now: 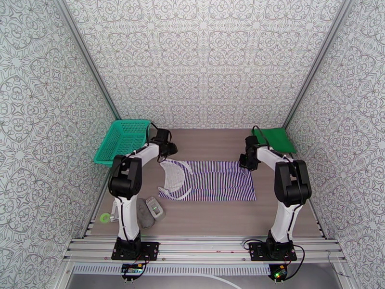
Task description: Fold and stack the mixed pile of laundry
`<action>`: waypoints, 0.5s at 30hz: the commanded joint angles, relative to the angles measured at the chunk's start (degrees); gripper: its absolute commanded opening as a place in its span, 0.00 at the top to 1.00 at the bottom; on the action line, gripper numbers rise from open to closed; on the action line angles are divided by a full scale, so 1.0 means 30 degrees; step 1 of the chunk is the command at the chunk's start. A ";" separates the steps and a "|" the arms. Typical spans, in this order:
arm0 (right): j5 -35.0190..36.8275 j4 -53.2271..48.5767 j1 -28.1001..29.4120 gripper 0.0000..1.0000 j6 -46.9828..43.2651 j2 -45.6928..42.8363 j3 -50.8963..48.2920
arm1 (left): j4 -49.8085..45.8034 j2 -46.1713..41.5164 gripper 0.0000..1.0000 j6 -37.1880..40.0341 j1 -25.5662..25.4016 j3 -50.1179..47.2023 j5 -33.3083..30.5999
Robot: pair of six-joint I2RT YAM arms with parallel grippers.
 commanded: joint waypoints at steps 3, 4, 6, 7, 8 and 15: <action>0.0223 -0.0218 -0.0057 0.76 -0.0067 -0.0223 -0.0170 | -0.2461 0.0551 0.66 0.0449 0.0001 0.0391 -0.0811; 0.0273 -0.0205 -0.0057 0.76 -0.0055 -0.0222 -0.0142 | -0.2228 0.0140 0.67 0.0450 -0.0086 -0.0175 -0.0923; 0.0287 -0.0256 -0.0057 0.76 -0.0070 -0.0193 -0.0120 | -0.1585 -0.0909 0.67 0.0365 -0.0198 -0.1474 -0.1134; 0.0328 -0.0285 -0.0057 0.76 -0.0070 -0.0193 -0.0112 | -0.1312 -0.1385 0.67 0.0310 -0.0212 -0.2074 -0.1235; 0.0318 -0.0305 -0.0057 0.76 -0.0043 -0.0192 -0.0111 | -0.1081 -0.1936 0.67 0.0259 -0.0213 -0.2730 -0.1342; 0.0675 -0.0288 -0.0086 0.75 0.0097 -0.0143 -0.0364 | -0.0014 -0.4217 0.68 0.0229 0.0041 -0.6096 -0.1765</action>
